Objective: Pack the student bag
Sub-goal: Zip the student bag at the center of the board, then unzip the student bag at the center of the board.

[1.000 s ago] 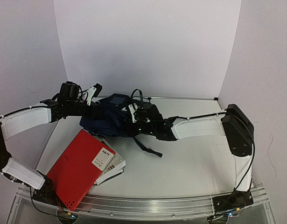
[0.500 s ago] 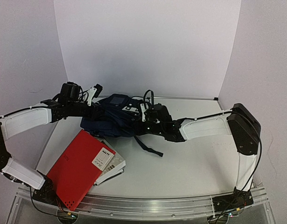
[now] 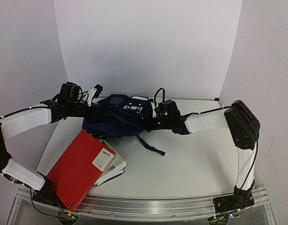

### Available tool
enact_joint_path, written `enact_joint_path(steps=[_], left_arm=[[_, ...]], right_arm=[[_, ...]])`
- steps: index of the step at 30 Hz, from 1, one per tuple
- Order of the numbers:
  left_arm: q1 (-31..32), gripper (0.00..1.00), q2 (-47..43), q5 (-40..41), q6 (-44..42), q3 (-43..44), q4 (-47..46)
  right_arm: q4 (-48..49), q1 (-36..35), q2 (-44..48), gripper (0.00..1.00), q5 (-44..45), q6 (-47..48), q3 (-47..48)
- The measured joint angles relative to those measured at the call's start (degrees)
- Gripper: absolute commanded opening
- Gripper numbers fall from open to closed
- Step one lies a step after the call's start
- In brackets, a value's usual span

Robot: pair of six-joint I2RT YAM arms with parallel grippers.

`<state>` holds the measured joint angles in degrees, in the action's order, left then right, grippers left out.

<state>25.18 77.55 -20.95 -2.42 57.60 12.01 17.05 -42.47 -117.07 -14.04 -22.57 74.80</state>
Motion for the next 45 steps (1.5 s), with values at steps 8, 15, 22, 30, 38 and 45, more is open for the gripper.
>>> enact_joint_path(steps=[8,15,22,30,38,45], left_arm=[[-0.12,0.00,-0.03,-0.32,0.60,0.14,0.59],[-0.12,0.00,-0.03,-0.33,1.57,0.93,1.77],[-0.14,0.00,-0.01,-0.96,3.02,2.54,3.85],[-4.07,0.00,0.05,-2.64,6.59,6.43,7.74],[-4.01,0.00,4.67,-9.85,9.12,14.97,11.06],[-4.03,0.00,6.37,-14.09,10.67,17.38,11.54]], right_arm=[[-0.52,1.47,-1.06,0.00,-3.15,1.19,0.85],[-0.64,2.69,-1.06,0.00,-4.98,1.79,0.85],[-0.46,4.14,0.82,0.21,-7.94,4.19,-1.28],[-6.67,13.93,12.68,0.45,-2.63,8.16,-13.50],[-3.25,7.97,14.24,0.44,-4.74,8.56,-17.97],[2.88,4.58,12.97,0.39,-7.79,5.20,-18.16]])
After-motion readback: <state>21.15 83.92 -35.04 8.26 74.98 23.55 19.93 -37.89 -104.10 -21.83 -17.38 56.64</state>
